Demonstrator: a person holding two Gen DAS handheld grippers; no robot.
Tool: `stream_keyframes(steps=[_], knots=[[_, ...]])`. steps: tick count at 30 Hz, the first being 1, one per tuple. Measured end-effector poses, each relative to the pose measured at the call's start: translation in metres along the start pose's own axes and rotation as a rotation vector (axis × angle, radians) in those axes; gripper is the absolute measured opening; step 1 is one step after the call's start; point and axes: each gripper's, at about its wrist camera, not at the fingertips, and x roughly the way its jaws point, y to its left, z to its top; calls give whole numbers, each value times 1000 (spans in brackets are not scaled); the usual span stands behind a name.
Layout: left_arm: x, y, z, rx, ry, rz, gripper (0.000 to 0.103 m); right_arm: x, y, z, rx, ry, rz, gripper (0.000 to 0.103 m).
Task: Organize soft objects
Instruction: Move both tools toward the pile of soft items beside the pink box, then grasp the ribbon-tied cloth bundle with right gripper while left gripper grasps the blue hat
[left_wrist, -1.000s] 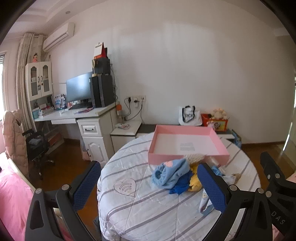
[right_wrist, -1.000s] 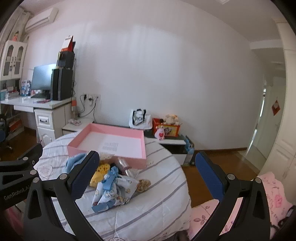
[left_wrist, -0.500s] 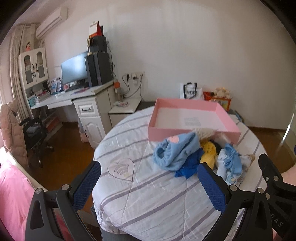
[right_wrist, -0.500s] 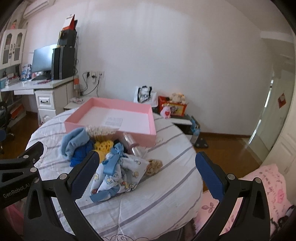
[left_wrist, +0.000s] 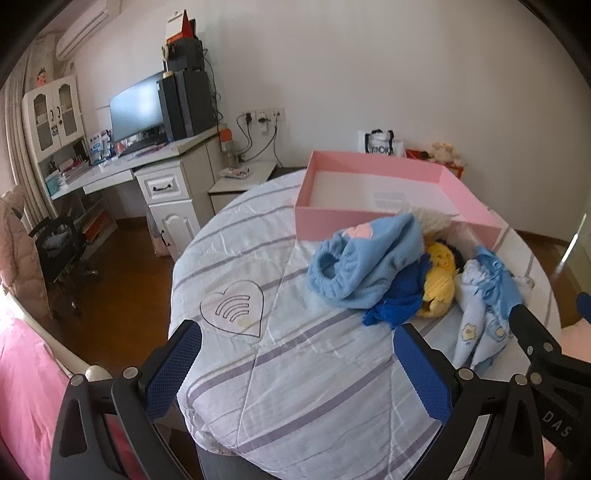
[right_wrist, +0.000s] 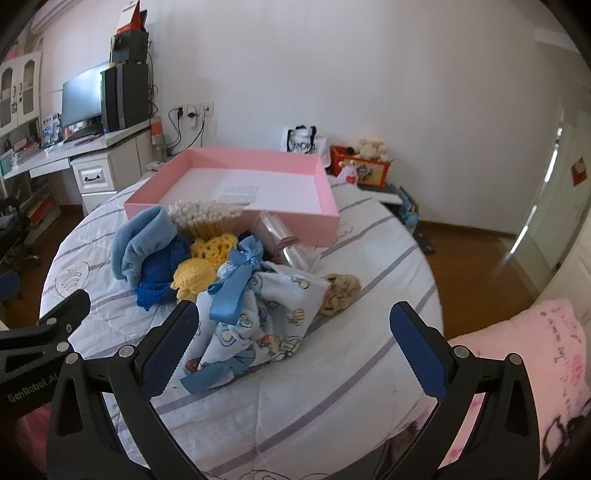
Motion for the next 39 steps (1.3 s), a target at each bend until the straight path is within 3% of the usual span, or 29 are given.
stream_keyframes(steps=[16, 22, 27, 32, 39], knots=[[47, 28, -5, -29, 73, -1, 103, 60, 19, -1, 31, 166, 69, 102], [52, 35, -5, -42, 87, 5, 103, 68, 24, -1, 3, 166, 34, 80], [47, 31, -3, -40, 77, -5, 103, 60, 20, -2, 3, 148, 55, 62], [39, 25, 0, -38, 63, -23, 103, 52, 7, 1, 37, 137, 98, 54], [31, 14, 11, -49, 51, -56, 103, 28, -10, 9, 67, 64, 123, 53]])
